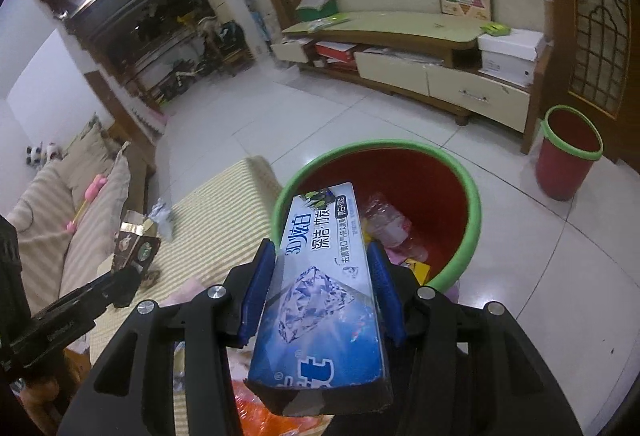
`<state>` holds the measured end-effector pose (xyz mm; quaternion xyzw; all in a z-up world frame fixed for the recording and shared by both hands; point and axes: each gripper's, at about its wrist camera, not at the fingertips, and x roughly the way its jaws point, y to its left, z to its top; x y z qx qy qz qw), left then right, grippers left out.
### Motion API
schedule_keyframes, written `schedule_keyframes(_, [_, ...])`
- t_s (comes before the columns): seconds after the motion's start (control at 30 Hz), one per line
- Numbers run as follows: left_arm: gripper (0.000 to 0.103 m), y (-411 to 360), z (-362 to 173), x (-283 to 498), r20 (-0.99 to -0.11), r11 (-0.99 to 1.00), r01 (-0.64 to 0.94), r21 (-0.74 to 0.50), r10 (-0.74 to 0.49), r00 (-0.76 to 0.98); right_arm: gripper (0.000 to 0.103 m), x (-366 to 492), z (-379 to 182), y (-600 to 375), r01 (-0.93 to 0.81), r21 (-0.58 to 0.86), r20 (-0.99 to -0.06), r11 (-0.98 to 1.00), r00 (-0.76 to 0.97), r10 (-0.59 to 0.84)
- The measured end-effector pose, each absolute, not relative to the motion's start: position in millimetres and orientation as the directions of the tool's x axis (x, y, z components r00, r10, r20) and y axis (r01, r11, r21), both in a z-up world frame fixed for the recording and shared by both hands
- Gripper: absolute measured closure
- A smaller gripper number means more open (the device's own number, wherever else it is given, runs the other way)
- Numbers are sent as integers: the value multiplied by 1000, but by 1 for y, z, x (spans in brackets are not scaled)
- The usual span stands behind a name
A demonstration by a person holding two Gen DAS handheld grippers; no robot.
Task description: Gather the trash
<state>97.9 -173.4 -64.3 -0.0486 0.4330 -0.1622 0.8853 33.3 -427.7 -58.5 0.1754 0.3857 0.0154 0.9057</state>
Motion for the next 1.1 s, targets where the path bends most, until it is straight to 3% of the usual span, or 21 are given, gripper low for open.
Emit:
schedule_keyframes(0.6, [53,-285,-73,155,-765,885,420,-203,-411,496,55,76,-57,-487,165,301,-666,939,741,83])
schedule_keyframes(0.63, [46,-287,-74,156,-768,882,427,-198,-411,492,54,79,-59,-489,170,302,-668,938,739,81])
schedule_keyframes(0.67, [32,-290,-75,158,-771,885,427,-184,-400,496,51,82,-61,-491,177,302,-673,937,736,78])
schedule_keyframes(0.7, [30,-289,-75,158,-769,889,424,-175,-392,505,41,84,-62,-492,183,304,-675,935,734,76])
schedule_keyframes(0.97, [27,-252,-71,149,-759,910,366,-193,-375,531,40,79,-60,-474,162,279,-693,946,716,82])
schedule_keyframes(1.1, [22,-202,-69,130,-757,945,278,-171,-306,577,40,76,-66,-432,51,274,-731,960,660,174])
